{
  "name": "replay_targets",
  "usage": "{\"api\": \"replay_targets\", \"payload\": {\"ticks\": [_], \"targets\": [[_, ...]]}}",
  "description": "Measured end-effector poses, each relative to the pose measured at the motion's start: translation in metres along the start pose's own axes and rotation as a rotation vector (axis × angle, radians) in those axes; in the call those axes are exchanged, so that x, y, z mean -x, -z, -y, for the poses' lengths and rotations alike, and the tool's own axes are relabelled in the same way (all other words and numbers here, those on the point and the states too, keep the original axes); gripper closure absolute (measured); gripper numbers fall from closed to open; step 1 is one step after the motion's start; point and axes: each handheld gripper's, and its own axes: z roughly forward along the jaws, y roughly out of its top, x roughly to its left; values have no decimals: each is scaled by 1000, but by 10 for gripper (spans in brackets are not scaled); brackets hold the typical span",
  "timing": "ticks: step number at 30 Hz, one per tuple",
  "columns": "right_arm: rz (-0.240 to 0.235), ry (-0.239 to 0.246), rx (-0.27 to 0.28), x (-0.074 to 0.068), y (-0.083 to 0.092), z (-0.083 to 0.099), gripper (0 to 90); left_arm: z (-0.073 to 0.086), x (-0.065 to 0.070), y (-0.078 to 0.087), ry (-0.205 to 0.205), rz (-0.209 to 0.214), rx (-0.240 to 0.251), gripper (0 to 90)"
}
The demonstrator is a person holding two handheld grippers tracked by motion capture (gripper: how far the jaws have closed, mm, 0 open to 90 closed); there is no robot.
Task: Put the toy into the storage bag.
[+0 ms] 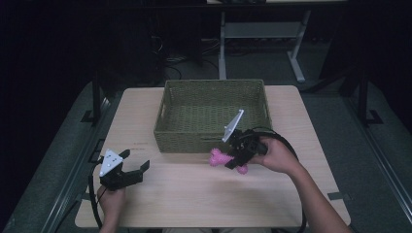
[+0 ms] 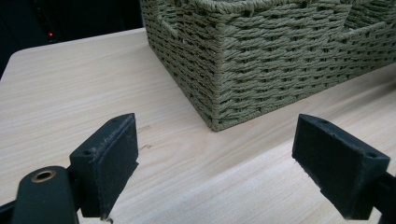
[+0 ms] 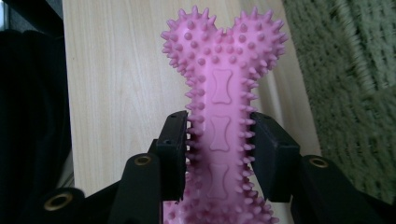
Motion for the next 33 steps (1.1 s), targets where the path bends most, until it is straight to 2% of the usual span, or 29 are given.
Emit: {"api": "replay_targets", "payload": {"ticks": [14, 33], "targets": [[-6, -6, 23, 10, 17, -7, 583, 0, 0, 0, -1, -1, 1, 138], [33, -9, 23, 23, 44, -18, 583, 0, 0, 0, -1, -5, 1, 139]]}}
